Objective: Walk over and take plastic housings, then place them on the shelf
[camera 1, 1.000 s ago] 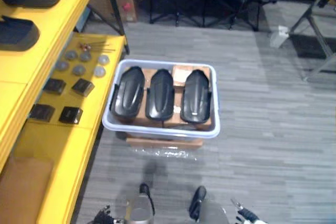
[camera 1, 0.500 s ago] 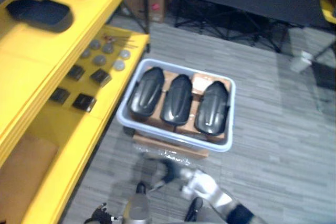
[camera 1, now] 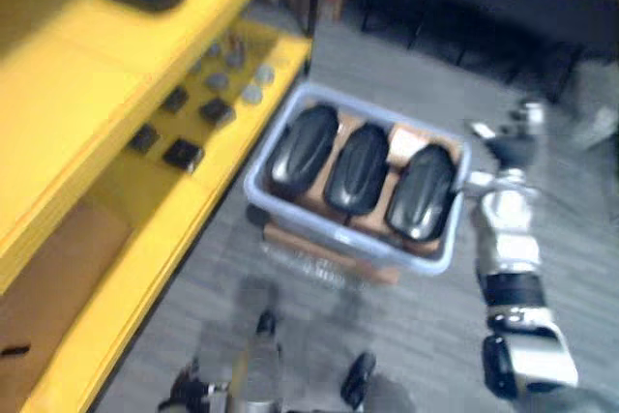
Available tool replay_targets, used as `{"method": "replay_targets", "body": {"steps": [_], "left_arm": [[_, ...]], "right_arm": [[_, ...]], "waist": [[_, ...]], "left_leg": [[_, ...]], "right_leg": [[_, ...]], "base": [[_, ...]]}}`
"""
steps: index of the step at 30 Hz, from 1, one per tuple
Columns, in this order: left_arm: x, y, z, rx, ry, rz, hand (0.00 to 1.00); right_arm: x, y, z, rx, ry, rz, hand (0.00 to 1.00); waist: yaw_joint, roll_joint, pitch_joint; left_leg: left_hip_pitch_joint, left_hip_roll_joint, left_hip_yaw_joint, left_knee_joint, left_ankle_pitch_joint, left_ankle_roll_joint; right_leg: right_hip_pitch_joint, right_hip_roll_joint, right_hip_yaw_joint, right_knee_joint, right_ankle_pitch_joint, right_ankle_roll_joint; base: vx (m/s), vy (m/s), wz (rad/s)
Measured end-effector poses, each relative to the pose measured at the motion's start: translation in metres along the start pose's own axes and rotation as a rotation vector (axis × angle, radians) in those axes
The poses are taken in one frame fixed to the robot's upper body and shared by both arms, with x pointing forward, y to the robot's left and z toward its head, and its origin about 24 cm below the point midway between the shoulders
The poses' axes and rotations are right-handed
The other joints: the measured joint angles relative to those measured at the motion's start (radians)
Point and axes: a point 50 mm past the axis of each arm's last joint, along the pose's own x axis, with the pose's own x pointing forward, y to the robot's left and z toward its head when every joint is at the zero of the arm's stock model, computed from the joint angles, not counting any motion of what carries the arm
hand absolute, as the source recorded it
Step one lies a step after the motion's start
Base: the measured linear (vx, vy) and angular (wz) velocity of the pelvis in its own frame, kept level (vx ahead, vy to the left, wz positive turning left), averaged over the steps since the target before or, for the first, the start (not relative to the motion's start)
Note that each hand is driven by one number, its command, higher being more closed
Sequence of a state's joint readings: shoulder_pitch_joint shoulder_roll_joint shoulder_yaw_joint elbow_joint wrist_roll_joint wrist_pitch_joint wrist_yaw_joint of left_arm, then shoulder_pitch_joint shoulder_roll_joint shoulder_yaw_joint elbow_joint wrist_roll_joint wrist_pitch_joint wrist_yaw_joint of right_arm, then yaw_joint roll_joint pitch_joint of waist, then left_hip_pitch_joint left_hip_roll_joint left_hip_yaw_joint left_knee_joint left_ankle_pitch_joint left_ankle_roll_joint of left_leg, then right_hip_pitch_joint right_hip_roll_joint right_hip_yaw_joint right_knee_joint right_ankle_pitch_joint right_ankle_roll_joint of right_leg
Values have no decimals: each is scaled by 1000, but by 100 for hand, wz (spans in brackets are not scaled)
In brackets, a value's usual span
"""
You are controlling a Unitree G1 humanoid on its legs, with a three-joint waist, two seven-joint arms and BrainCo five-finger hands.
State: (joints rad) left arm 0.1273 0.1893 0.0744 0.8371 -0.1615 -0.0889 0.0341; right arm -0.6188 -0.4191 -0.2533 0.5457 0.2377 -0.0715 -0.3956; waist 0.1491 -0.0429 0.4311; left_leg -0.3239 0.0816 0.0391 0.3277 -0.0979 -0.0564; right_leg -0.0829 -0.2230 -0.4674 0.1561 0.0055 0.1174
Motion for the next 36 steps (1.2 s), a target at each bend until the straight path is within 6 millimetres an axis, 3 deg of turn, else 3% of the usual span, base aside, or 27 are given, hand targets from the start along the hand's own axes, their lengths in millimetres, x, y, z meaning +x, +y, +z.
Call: {"method": "replay_targets", "body": {"steps": [3,5,6,10,12,14,18,22,24,29,33,36], "left_arm": [[-2,1,-6,-31,11,12,0],[-4,1,-9,-66,15,27,0],[10,-14,5,-170,16,64,0],[10,-14,5,-170,15,64,0],[10,-14,6,-172,12,64,0],[8,-13,4,-204,13,70,0],[4,-7,1,-270,8,99,0],[2,-2,2,-403,-4,124,0],[0,-2,-3,-439,15,118,0],[0,-11,-2,-406,11,19,0],[0,-17,-4,-385,26,-30,0],[-1,-22,-7,-365,42,-52,0]], "right_arm": [[6,-8,-11,2,74,-43,0],[15,-10,0,8,59,-62,0],[30,-9,-3,5,159,-90,0],[29,-11,-4,6,162,-95,0],[25,-22,-12,27,175,-117,0],[12,-43,-31,69,200,-154,0],[-14,-84,-60,94,209,-239,0],[-31,-127,-72,85,194,-387,0],[-34,-140,-70,94,175,-465,0],[-31,-148,-69,70,180,-477,0],[-8,-146,-43,47,109,-442,0],[13,-128,-16,10,27,-370,0]], "waist": [[2,6,21],[4,12,26],[24,14,51],[24,13,51],[24,10,53],[20,2,57],[-12,-2,59],[-46,-1,58],[-80,4,56],[-82,8,56],[-83,51,57],[-81,87,56]], "left_leg": [[-36,14,-4,5,13,0],[-74,23,-2,32,13,1],[-150,38,24,100,3,17],[-148,38,24,103,3,17],[-140,31,23,111,0,20],[-111,16,27,124,-9,23],[-74,-2,50,109,-15,26],[-64,-3,71,98,-14,25],[-58,3,88,92,-14,26],[-45,6,113,57,-7,27],[-46,-2,120,57,-4,31],[-46,-6,132,55,3,34]], "right_leg": [[-32,5,-2,17,-2,-5],[-63,13,-1,32,-6,-13],[-146,0,26,118,-41,-26],[-146,-3,27,124,-42,-27],[-143,-16,26,152,-60,-23],[-129,-53,27,218,-98,-20],[-115,-85,31,259,-138,-13],[-124,-91,50,252,-141,-4],[-125,-82,64,232,-123,7],[-128,-72,84,199,-100,12],[-130,-79,87,199,-97,16],[-137,-88,87,204,-98,16]], "base": [[-27,-13,3],[-8,-17,6],[0,0,0],[0,0,1],[12,17,11],[17,35,20],[-12,7,8],[-27,19,-13],[14,19,-23],[36,13,-14],[52,14,3],[38,11,0]]}}
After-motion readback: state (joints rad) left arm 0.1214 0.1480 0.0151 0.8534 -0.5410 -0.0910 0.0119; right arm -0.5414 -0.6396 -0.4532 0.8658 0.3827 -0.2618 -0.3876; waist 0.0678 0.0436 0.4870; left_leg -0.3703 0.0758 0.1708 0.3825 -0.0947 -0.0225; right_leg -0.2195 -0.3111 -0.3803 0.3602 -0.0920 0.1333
